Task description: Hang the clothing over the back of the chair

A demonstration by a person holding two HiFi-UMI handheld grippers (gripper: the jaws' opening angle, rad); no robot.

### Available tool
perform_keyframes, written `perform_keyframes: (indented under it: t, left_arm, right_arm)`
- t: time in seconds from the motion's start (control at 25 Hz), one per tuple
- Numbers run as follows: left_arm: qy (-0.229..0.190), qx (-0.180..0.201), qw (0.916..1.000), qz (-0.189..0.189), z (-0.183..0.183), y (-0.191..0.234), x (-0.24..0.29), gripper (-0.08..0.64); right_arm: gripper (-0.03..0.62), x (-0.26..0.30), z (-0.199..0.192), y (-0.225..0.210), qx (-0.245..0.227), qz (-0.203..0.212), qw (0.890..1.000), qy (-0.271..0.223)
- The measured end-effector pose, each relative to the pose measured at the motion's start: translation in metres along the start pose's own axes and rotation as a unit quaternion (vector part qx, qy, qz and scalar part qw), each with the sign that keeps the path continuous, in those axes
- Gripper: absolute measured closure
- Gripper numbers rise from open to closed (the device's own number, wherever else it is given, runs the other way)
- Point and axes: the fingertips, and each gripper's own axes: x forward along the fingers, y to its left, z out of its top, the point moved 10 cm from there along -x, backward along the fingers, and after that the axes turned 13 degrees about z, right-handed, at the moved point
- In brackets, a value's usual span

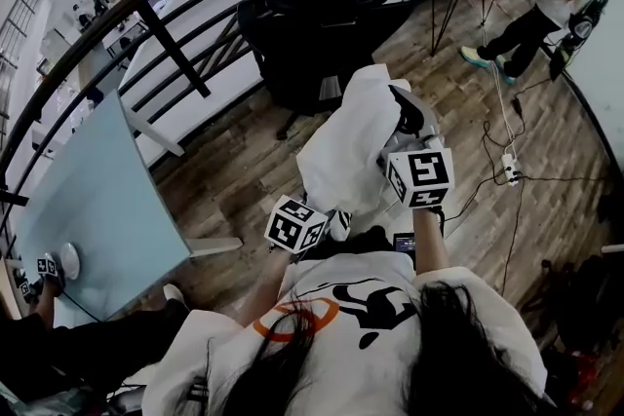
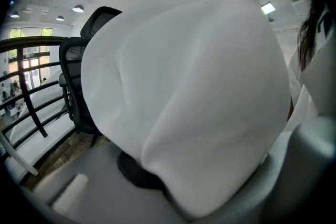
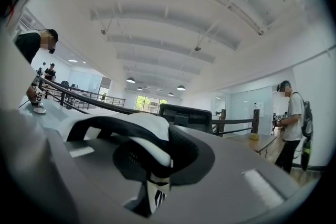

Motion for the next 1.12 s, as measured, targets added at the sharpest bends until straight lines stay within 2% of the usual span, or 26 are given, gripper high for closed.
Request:
perform_keyframes:
  t: [0.16, 0.6, 0.92, 1.12]
  left_arm:
    - [-0.013, 0.003, 0.9999, 0.005, 0.004, 0.005, -0.004, 0.367]
    - [-0.053, 0.017, 0.9982, 0.024, 0.048, 0.029, 0.0, 0.367]
    - [-0.08, 0.012, 0.9959, 0.039, 0.085, 0.036, 0.018, 0.367]
    - [-0.101, 0.004, 0.9938, 0.047, 0.116, 0.042, 0.036, 0.367]
  right_arm:
    - [0.538, 0.005, 0.008, -0.002, -0.011, 0.004, 1.0, -0.007]
    - [0.538, 0.033, 0.049, -0.034, -0.057, 0.039, 0.997, -0.046]
    - [0.538, 0.058, 0.077, -0.077, -0.094, 0.068, 0.99, -0.079]
    - [0.538, 0.08, 0.097, -0.104, -0.124, 0.099, 0.982, -0.102]
